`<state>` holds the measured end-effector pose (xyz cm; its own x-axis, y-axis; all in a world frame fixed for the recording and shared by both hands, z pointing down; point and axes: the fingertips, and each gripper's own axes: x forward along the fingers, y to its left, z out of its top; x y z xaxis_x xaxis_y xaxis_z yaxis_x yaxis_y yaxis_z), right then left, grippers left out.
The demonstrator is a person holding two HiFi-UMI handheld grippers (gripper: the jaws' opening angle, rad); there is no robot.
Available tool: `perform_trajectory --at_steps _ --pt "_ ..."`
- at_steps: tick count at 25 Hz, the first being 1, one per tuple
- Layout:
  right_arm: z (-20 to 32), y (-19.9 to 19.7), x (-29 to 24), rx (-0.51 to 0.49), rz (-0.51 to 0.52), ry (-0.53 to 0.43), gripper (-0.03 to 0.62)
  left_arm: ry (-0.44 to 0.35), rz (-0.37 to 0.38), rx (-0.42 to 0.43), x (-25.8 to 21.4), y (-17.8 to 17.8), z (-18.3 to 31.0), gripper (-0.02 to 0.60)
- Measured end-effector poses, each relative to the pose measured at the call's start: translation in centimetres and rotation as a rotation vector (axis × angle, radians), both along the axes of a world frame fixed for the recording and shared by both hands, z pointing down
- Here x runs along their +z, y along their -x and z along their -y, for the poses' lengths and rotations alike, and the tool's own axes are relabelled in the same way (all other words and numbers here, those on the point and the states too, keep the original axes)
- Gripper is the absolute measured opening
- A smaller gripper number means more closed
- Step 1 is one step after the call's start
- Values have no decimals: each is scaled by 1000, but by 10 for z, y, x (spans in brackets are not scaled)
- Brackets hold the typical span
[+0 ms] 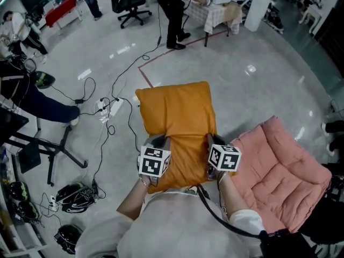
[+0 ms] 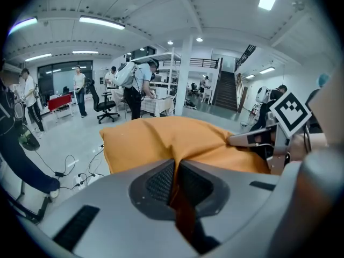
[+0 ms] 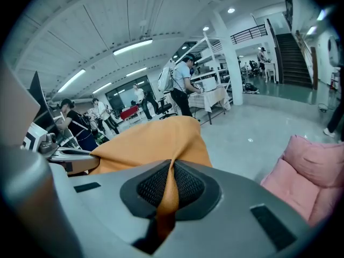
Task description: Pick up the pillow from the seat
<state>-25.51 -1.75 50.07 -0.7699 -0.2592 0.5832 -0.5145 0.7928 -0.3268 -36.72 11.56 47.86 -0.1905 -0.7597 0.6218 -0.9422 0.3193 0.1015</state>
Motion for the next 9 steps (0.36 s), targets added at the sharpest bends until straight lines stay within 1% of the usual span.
perform_trajectory --at_steps 5,9 --pt "-2 2 -8 16 11 -39 34 -14 7 6 -5 3 -2 23" --pt "-4 6 -11 23 25 -40 34 -22 20 11 -9 8 -3 23"
